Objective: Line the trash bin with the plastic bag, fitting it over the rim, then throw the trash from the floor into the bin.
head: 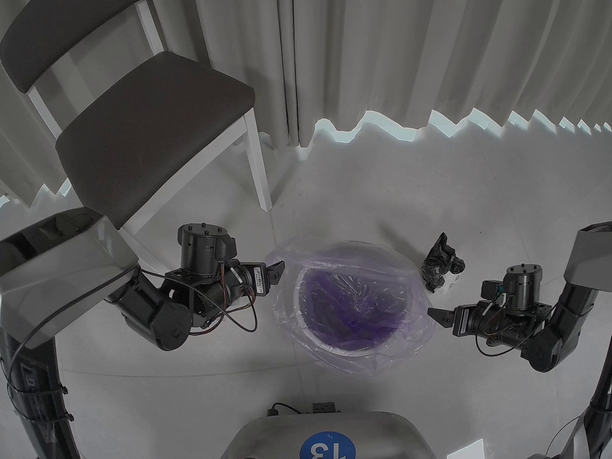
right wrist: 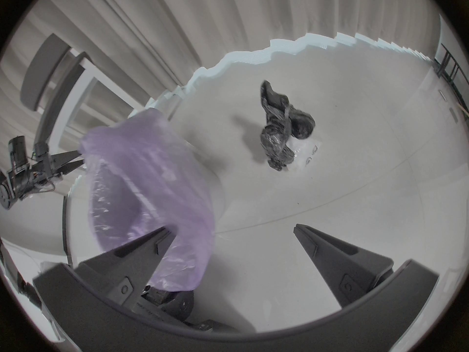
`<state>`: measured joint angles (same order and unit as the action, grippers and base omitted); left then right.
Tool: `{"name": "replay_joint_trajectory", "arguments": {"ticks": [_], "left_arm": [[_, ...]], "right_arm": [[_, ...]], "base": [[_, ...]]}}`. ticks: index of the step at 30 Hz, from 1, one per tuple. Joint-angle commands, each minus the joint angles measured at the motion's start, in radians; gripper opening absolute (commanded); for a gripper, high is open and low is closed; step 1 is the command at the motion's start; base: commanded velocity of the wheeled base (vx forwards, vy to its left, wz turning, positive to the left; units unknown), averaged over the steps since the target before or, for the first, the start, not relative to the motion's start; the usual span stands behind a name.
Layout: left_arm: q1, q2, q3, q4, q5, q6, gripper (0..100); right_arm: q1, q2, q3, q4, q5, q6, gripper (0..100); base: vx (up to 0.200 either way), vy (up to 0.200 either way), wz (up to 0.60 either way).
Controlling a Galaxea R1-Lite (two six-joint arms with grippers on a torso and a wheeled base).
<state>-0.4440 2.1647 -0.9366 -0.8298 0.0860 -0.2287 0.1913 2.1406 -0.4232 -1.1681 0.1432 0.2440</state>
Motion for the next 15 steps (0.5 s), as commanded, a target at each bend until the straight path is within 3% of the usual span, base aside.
{"name": "replay_joint_trajectory", "arguments": {"ticks": [1, 7, 9, 15], "left_arm": [[0.001, -0.091, 0.073, -0.017, -0.002, -0.001, 100], [-0.002, -0.161, 0.099, -0.015, 0.006, 0.000, 100], [-0.012, -0.218, 0.159, -0.017, 0.008, -0.003, 100], [-0.015, -0.307, 0.289, -0.081, 0.046, -0.032, 100]], "right_arm": [[0.048, -0.202, 0.063, 0.001, -0.042, -0.003, 100], [0.082, -0.255, 0.054, 0.031, -0.062, -0.012, 100], [0.105, -0.283, -0.048, 0.188, -0.102, -0.075, 100], [0.200, -0.278, -0.295, 0.507, -0.192, -0.089, 100]], "base": [[0.000, 0.000, 0.00], [0.000, 0.000, 0.00], [0.000, 0.000, 0.00], [0.000, 0.000, 0.00]]}}
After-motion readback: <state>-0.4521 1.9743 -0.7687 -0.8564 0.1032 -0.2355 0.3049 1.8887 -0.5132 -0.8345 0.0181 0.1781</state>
